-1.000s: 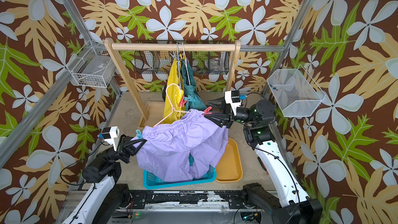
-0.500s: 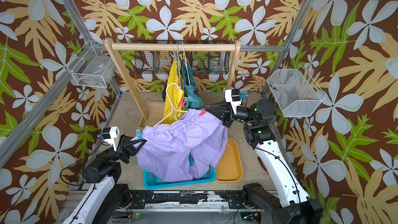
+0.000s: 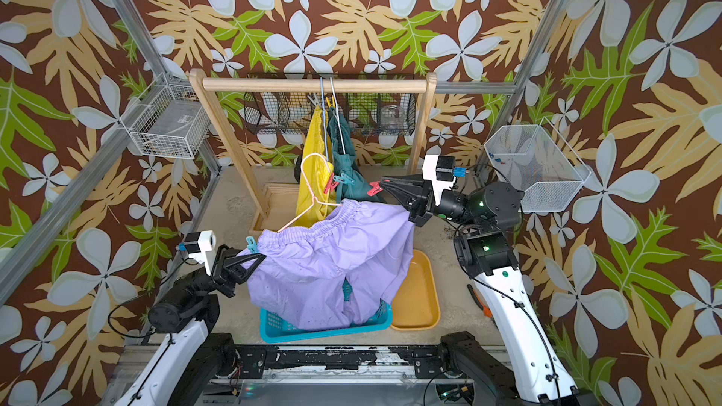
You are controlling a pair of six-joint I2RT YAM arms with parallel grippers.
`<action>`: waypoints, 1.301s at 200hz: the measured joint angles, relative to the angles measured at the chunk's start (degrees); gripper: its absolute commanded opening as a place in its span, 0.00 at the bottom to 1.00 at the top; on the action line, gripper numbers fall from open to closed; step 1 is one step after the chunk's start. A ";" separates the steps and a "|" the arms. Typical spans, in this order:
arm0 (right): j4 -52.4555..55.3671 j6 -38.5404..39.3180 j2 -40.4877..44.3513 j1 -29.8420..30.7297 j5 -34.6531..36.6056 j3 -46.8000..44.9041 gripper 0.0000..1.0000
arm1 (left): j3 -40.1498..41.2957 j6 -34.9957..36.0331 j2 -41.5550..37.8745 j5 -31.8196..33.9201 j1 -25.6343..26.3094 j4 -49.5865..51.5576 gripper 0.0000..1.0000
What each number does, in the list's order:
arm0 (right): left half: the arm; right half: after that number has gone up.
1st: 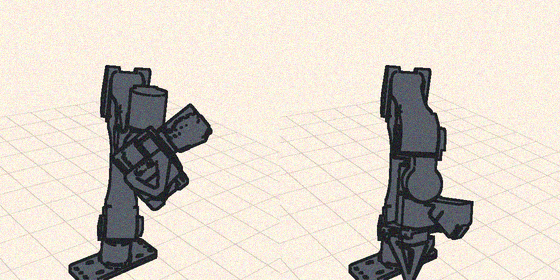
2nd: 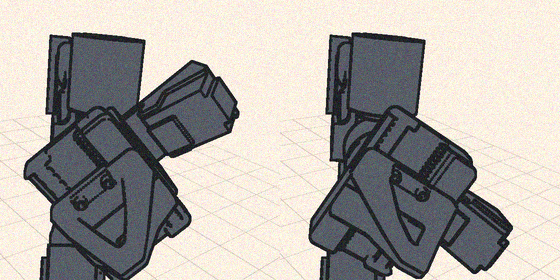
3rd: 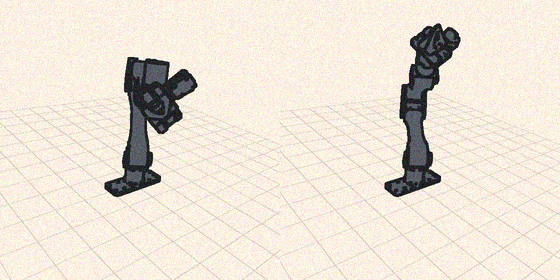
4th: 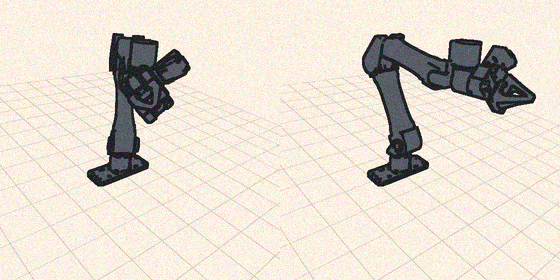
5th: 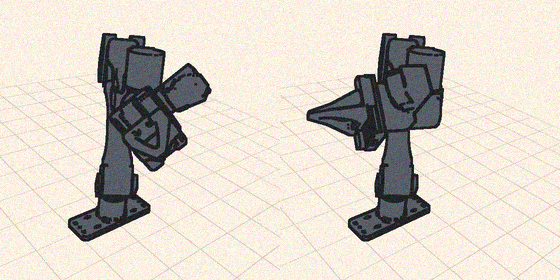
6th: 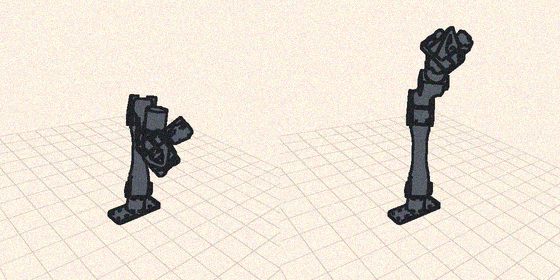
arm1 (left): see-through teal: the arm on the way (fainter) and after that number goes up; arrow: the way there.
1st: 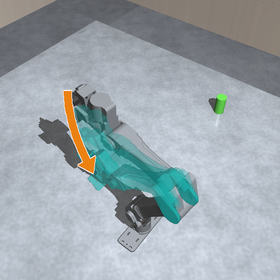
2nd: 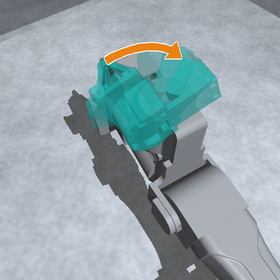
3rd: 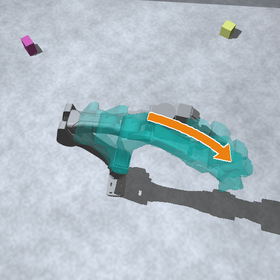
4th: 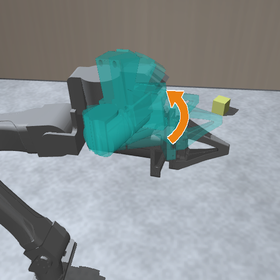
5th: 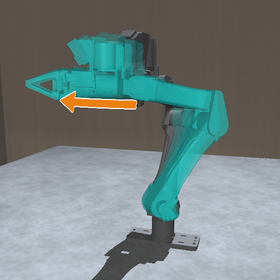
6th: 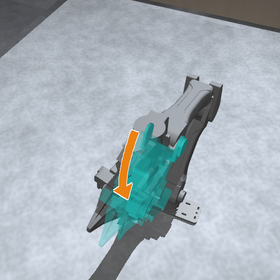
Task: Remove the clothespins securing shorts to the hanger
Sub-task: Remove the clothespin from the hanger, then place the clothespin in the storage box.
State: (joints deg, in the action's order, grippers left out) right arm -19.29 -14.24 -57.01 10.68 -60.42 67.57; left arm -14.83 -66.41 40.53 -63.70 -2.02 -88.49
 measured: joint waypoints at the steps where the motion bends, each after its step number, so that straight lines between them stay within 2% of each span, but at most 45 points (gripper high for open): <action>1: 0.09 0.02 0.09 0.00 0.17 0.00 0.00 | 0.00 0.00 0.00 0.00 0.00 0.00 0.00; 39: 4.22 1.14 4.22 0.02 10.58 -1.75 0.00 | 0.00 0.04 -0.09 0.02 0.04 0.48 0.00; 96: 14.27 -1.84 15.37 0.04 36.79 -11.06 0.00 | 0.00 0.70 -0.17 0.28 0.04 3.02 0.00; 137: 23.06 -1.57 18.36 0.04 48.46 -11.67 0.00 | 0.00 0.74 0.07 0.46 0.04 3.50 0.00; 170: 26.62 -1.60 21.66 0.04 53.64 -15.30 0.00 | 0.00 0.92 0.07 0.48 0.04 3.80 0.00; 203: 29.00 -2.27 26.32 0.00 57.48 -23.58 0.00 | 0.00 0.94 -0.13 0.50 0.04 3.82 0.00; 260: 33.09 -7.30 34.01 0.07 58.95 -39.19 0.00 | 0.00 0.94 0.02 0.63 0.07 3.82 0.00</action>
State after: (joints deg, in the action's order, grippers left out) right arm 13.80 -21.54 -23.00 10.74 -1.48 28.38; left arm -14.83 -65.47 40.56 -63.07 -1.96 -84.66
